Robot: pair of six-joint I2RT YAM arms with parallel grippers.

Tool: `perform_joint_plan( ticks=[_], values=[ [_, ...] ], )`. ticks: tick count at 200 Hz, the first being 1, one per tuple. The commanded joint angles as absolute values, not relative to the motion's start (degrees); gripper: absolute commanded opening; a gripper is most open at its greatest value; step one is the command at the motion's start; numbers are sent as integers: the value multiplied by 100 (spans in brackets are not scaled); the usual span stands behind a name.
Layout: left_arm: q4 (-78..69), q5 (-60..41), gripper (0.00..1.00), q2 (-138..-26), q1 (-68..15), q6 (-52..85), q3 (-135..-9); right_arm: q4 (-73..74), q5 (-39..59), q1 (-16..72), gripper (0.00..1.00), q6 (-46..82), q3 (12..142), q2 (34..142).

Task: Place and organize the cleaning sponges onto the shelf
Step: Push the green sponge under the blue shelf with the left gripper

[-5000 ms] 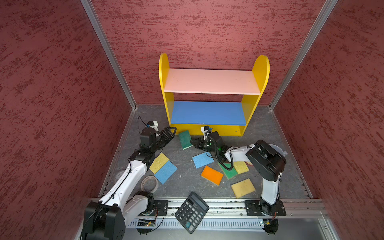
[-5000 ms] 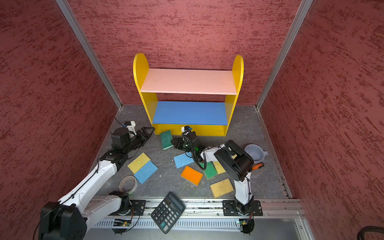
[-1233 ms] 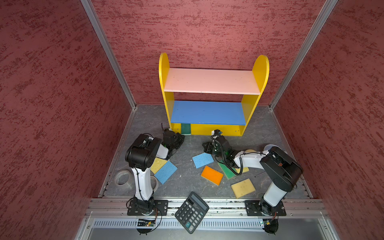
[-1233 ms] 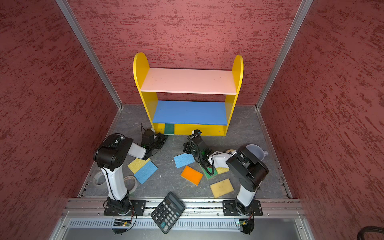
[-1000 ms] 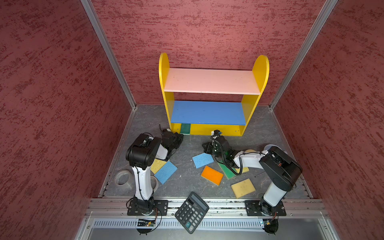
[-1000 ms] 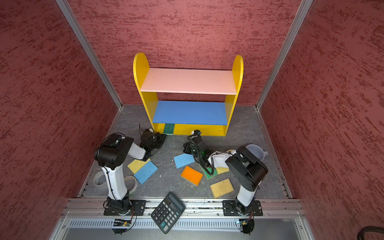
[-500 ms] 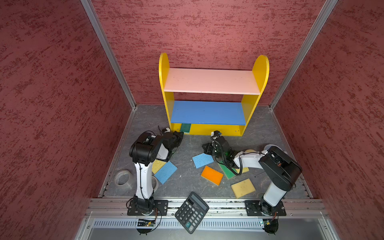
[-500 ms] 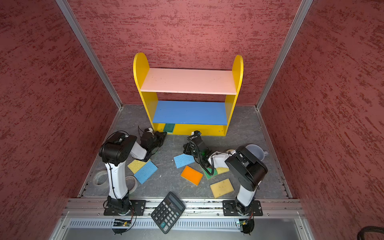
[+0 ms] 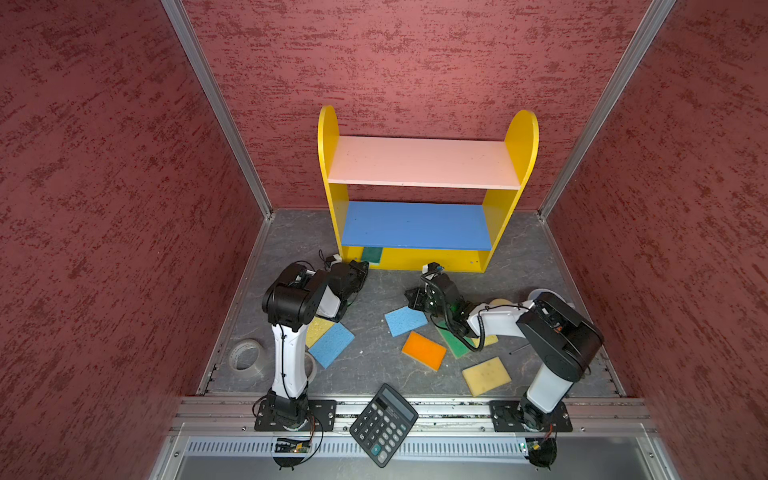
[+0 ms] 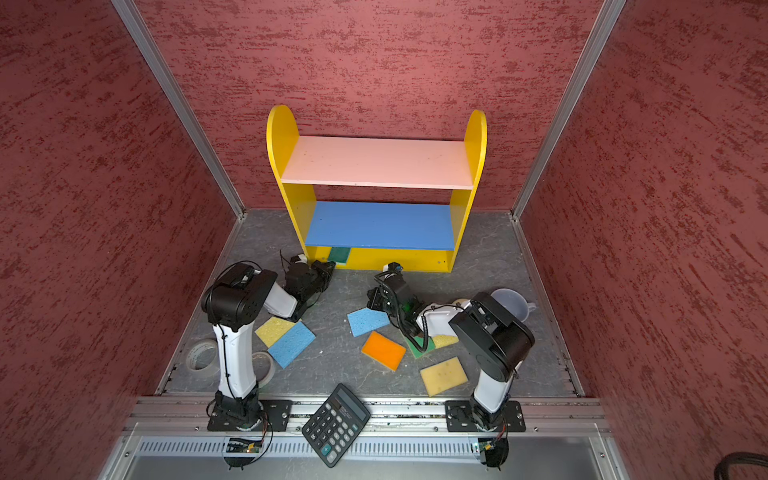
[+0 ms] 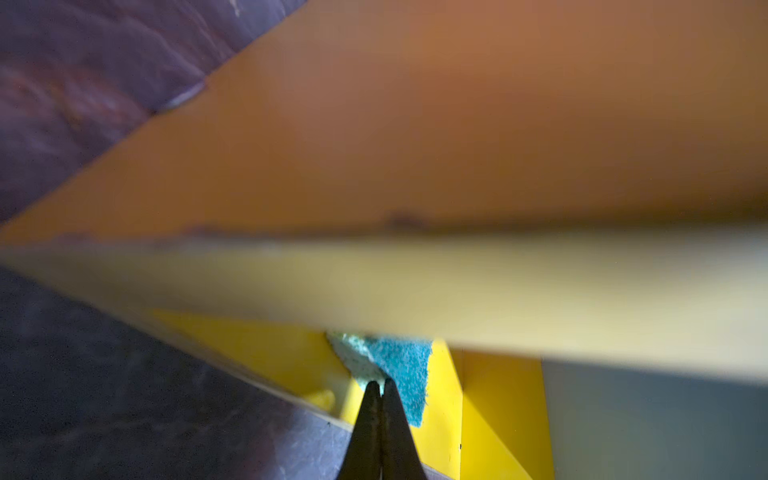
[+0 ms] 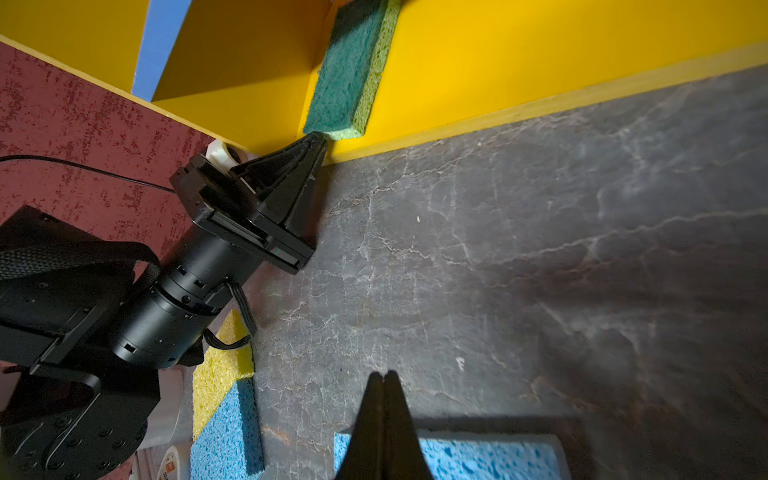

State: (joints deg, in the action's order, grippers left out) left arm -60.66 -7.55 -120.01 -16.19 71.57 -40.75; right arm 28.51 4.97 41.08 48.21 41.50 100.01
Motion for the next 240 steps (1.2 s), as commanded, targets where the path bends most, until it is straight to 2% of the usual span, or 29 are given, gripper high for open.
perform_joint_plan(
  ticks=[1,82,92,103,120,131,161,232,240],
  values=[
    [-4772,-974,5,-12480,-1881,6862,-4012,3008,545,4087,0,4923,4101,10109],
    [-4698,-1129,5,-11566,-1912,6683,-3403,3002,519,4089,0,4844,4083,10088],
    [-4536,-1102,8,-11389,-1925,6576,-3384,2999,502,4087,0,4841,4085,10079],
    [-4305,-1033,17,-11210,-1917,6432,-3387,2997,476,4087,0,4841,4064,10059],
    [-4022,-937,18,-11062,-1908,6312,-3425,2997,409,4091,0,4814,4032,10023],
    [-4098,-973,16,-11081,-1909,6313,-3454,2992,389,4087,0,4772,4014,10008],
    [-4438,-1074,0,-11415,-1918,6600,-3614,2963,345,4087,0,4711,3972,9989],
    [-5353,-854,0,-12370,-2065,7110,-3779,3075,334,4069,0,4729,3788,10062],
    [-5296,-795,2,-12390,-2097,7107,-3810,3077,340,4069,0,4731,3773,10080]
  ],
)
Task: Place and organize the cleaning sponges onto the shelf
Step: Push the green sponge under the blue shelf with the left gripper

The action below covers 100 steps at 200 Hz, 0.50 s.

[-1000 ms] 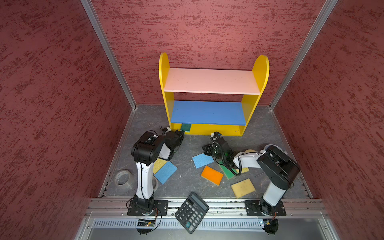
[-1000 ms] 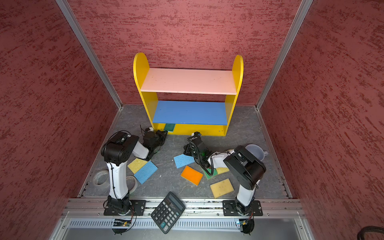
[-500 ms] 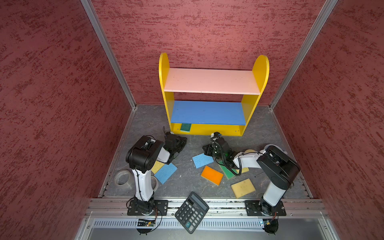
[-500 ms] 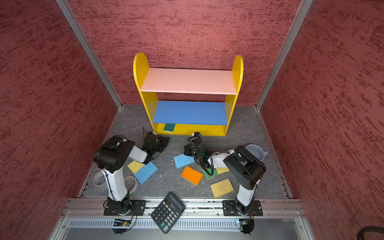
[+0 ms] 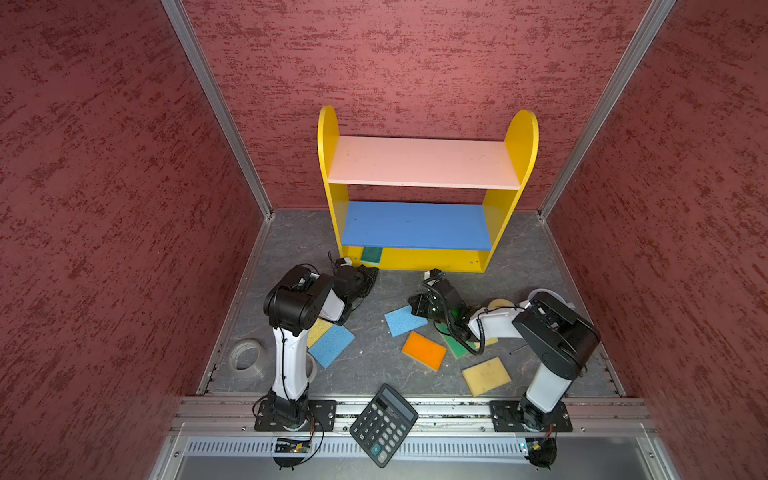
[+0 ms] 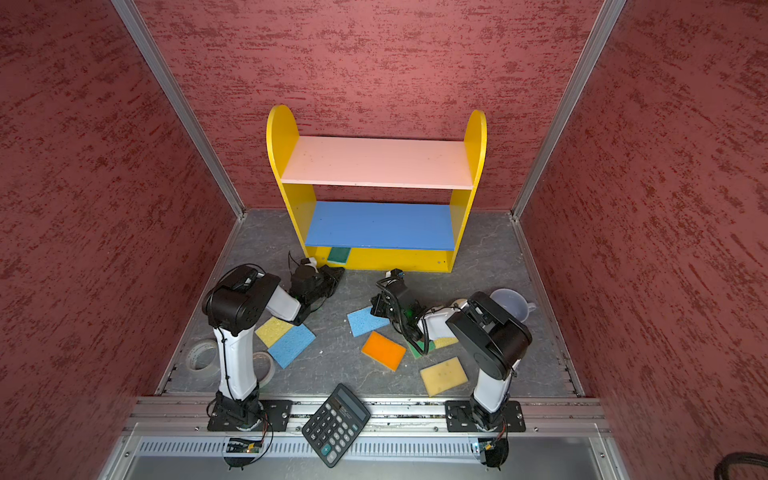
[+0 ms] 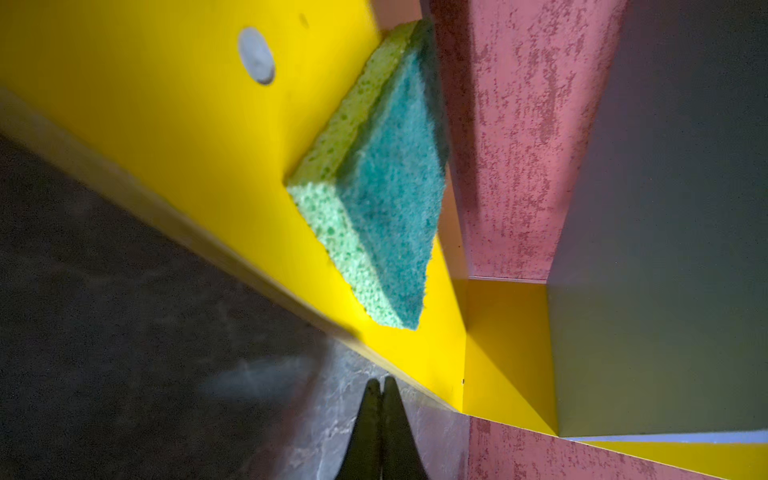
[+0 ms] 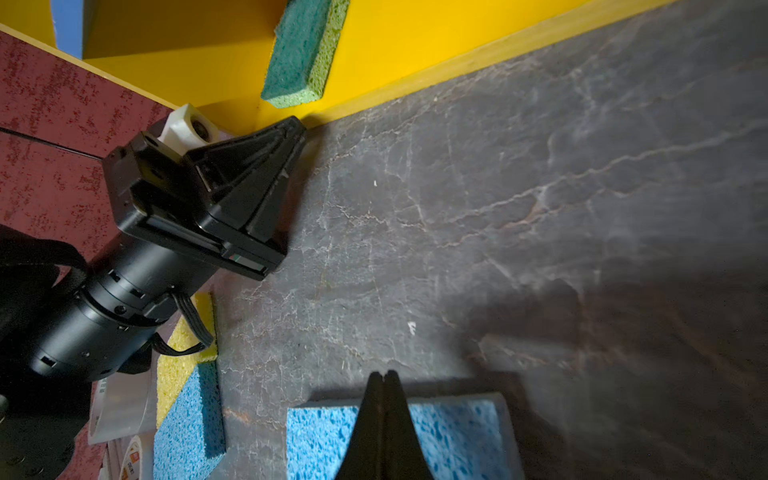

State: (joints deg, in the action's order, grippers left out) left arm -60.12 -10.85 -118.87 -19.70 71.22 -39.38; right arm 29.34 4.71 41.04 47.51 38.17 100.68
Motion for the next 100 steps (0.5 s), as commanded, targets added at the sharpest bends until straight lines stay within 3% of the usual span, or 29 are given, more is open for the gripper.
perform_joint_plan(
  ticks=[1,100],
  values=[
    [-5285,-789,3,-12391,-2094,7109,-3816,3077,341,4069,0,4730,3772,10085],
    [-4779,-490,5,-12581,-2347,7019,-4188,3184,481,4057,2,4764,3762,10357]
  ],
)
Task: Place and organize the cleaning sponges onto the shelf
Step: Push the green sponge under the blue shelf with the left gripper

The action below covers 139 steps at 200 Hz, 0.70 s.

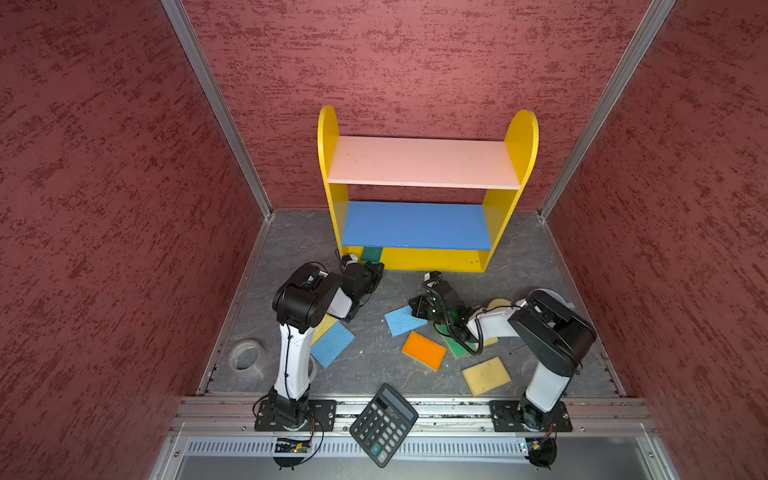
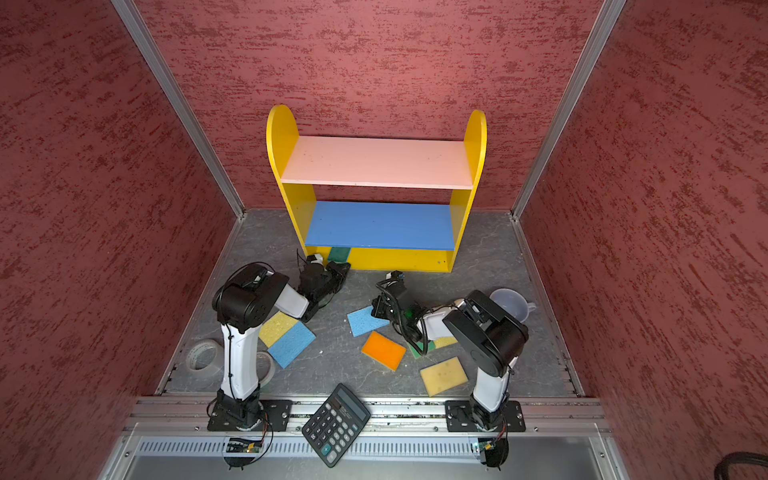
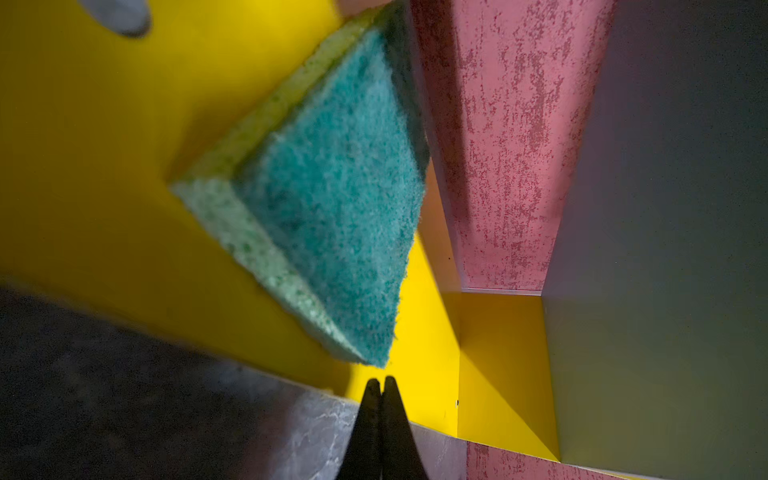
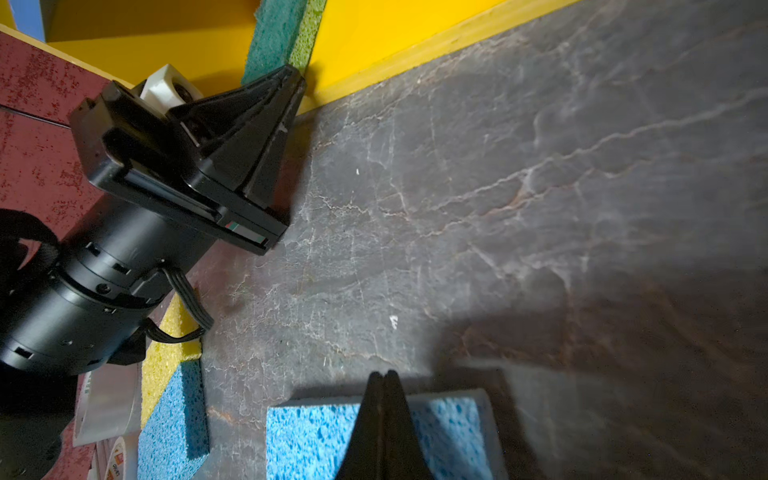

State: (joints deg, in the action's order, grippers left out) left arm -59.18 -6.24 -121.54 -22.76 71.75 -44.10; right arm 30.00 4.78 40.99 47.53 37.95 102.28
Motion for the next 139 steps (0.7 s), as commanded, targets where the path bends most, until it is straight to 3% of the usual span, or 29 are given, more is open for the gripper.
perform_joint_plan(
  ticks=[1,81,139],
  values=[
    [-4780,-491,5,-12579,-2347,7016,-4182,3183,482,4055,2,4768,3762,10364],
    [-5127,-326,7,-12279,-2033,7091,-3488,3286,677,4034,3,4818,3785,10551],
    [-5289,-418,12,-12532,-1961,7202,-3696,3318,675,4017,4,4816,3653,10568]
  ],
)
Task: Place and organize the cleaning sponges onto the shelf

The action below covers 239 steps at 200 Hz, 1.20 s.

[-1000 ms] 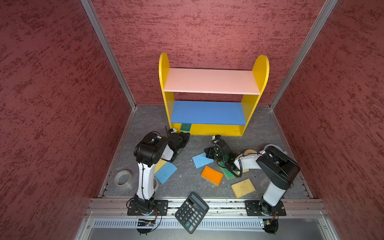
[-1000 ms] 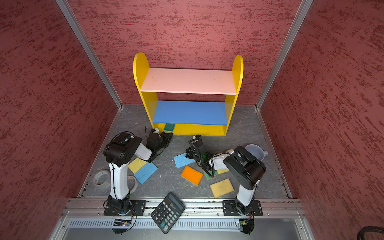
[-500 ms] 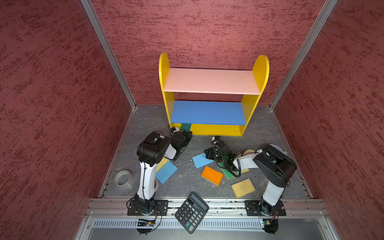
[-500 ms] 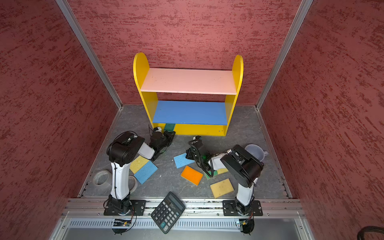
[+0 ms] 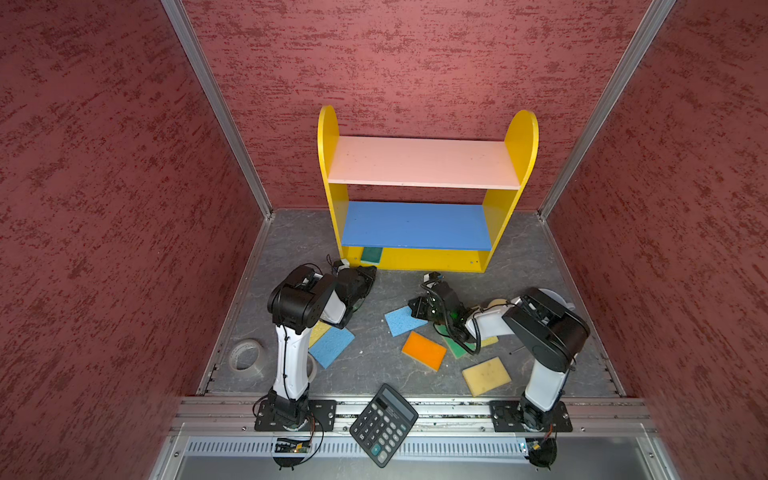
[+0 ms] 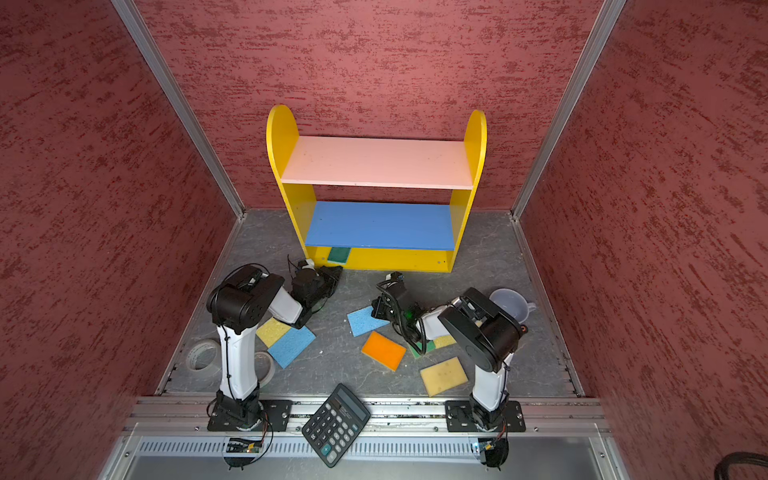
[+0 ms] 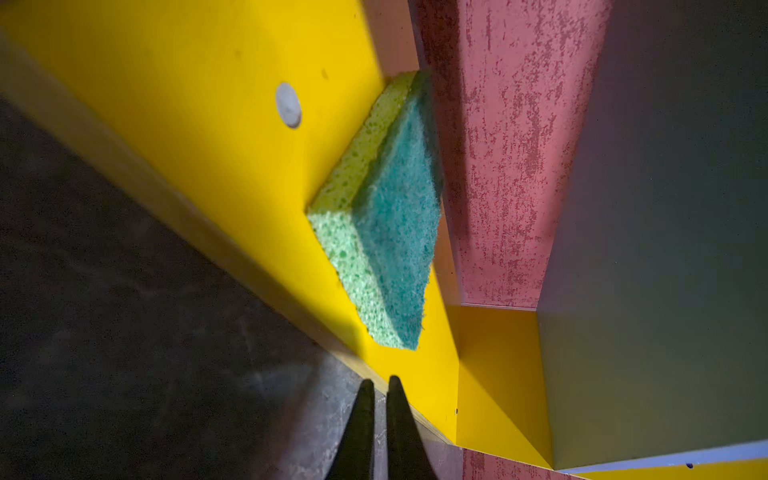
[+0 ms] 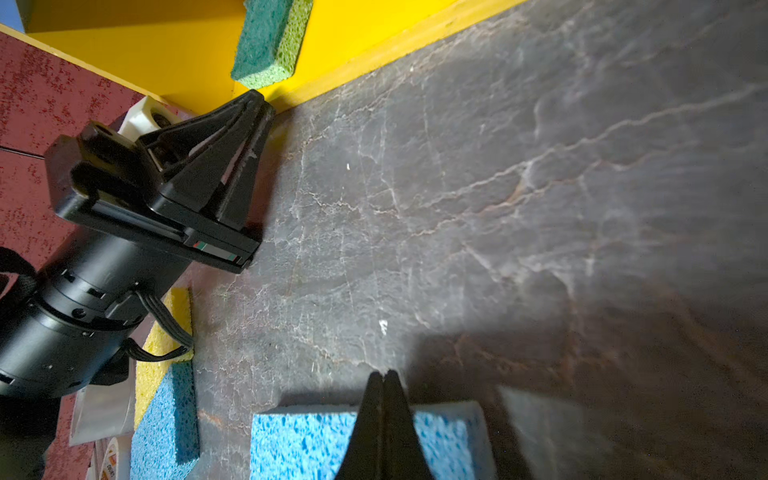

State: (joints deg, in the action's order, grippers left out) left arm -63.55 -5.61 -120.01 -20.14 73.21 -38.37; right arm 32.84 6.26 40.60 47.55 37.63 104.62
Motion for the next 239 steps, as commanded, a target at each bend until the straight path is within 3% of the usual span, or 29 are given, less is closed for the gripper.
perform_joint_plan(
  ticks=[1,198,239],
  values=[
    [-5290,-411,12,-12528,-1969,7200,-3694,3320,676,4017,4,4816,3650,10566],
    [-4682,-179,13,-12635,-2333,7171,-4359,3385,853,3942,4,4832,3634,10744],
    [-4940,-317,14,-12160,-2364,7294,-4009,3616,896,3938,4,4968,3425,10399]
  ],
)
